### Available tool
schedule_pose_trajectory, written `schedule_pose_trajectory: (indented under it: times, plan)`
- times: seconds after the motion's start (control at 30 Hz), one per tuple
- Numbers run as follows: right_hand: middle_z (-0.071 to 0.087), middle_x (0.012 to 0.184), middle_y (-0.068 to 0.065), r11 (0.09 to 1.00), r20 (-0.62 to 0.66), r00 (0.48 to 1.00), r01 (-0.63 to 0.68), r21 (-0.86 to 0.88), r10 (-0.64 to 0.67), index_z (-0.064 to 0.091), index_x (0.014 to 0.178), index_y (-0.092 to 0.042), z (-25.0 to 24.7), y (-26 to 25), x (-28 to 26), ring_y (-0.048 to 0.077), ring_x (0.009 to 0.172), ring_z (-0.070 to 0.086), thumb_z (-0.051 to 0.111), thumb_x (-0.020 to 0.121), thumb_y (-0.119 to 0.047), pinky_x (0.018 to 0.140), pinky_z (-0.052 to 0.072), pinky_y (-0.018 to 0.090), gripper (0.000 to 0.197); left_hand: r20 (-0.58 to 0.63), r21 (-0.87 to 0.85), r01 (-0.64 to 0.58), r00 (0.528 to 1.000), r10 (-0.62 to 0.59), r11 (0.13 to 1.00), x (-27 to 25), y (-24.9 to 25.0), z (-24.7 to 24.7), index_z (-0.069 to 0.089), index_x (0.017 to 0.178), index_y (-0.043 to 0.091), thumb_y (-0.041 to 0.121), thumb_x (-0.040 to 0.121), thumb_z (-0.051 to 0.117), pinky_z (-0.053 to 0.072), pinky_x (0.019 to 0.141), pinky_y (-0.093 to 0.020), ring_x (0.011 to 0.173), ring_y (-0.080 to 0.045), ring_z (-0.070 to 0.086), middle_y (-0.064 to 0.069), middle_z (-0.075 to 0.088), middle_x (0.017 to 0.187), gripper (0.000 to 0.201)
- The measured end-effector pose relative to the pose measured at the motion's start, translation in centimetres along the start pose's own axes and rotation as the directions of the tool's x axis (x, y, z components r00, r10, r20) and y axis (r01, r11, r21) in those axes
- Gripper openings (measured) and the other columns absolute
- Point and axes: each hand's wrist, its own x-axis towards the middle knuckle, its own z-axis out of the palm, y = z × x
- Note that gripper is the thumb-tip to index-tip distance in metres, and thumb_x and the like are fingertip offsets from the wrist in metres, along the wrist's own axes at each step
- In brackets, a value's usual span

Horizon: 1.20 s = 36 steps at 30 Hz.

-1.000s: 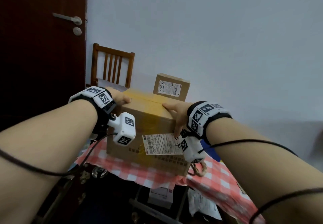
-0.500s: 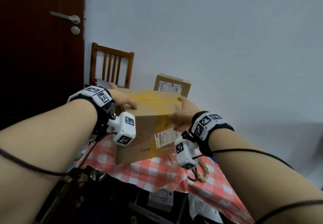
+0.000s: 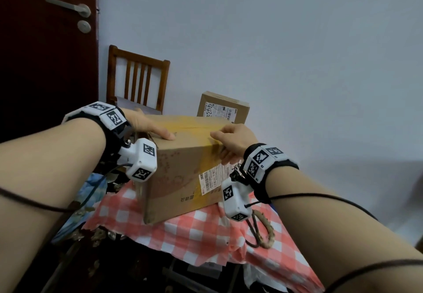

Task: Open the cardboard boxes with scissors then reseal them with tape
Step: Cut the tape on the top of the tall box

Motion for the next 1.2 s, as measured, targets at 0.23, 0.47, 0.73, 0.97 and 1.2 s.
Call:
schedule_pose_trajectory:
  times: [0.23,0.47,0.73,0.97,1.2]
  plan:
    - [0.071,0.062,0.014,0.990,-0.016,0.990,-0.139,-0.020,0.139,0.065,0.079,-0.001,0.8,0.0,0.9,0.026,0.061,0.072,0.051,0.090,-0.055,0.072,0.060,0.041,0.057,-0.028,0.044,-0.061,0.998,0.063,0.997,-1.9,0.5,0.6,-0.015,0.151,0.018,0.036,0.054,0.084,0.037,0.101,-0.049,0.131,-0.041,0.036,-0.025,0.021,0.152,0.140]
    - [0.055,0.119,0.012,0.970,0.124,0.990,-0.099,0.220,0.073,0.052,0.110,-0.019,3.1,-2.1,0.6,0.030,0.113,0.056,0.055,0.093,-0.025,0.087,0.054,0.045,0.018,-0.076,0.080,-0.078,0.994,0.085,0.994,-6.6,2.4,2.6,0.045,0.097,0.007,0.026,0.086,0.067,0.041,0.062,-0.031,0.068,-0.022,0.048,-0.013,0.048,0.081,0.031]
    - [0.049,0.130,0.007,0.943,0.227,0.969,0.016,0.332,-0.096,0.049,0.134,-0.035,3.5,-1.3,-2.5,0.024,0.119,0.048,0.076,0.076,-0.020,0.093,0.050,0.040,0.065,-0.193,0.283,-0.069,0.973,0.127,0.957,-5.1,2.3,4.5,0.023,0.147,0.008,0.065,0.073,0.067,0.023,0.115,-0.041,0.137,-0.031,0.029,-0.016,0.030,0.150,0.103]
    - [0.057,0.094,-0.005,0.970,0.098,0.975,0.183,0.160,-0.200,0.053,0.135,-0.026,2.6,-0.1,-3.4,0.017,0.094,0.056,0.074,0.081,-0.015,0.095,0.050,0.036,0.059,-0.249,0.302,-0.088,0.954,0.167,0.949,-7.3,2.6,5.7,0.005,0.149,-0.002,0.060,0.070,0.070,0.020,0.116,-0.039,0.141,-0.034,0.023,-0.023,0.018,0.154,0.120]
    - [0.060,0.119,0.004,0.984,0.036,0.988,0.148,0.099,-0.152,0.062,0.124,-0.020,-0.5,1.7,-2.9,0.019,0.112,0.054,0.065,0.080,0.002,0.095,0.045,0.028,0.049,-0.185,0.390,-0.137,0.957,0.223,0.911,-8.3,3.6,7.8,0.022,0.147,0.005,0.070,0.075,0.059,0.027,0.112,-0.039,0.136,-0.032,0.033,-0.015,0.031,0.149,0.104]
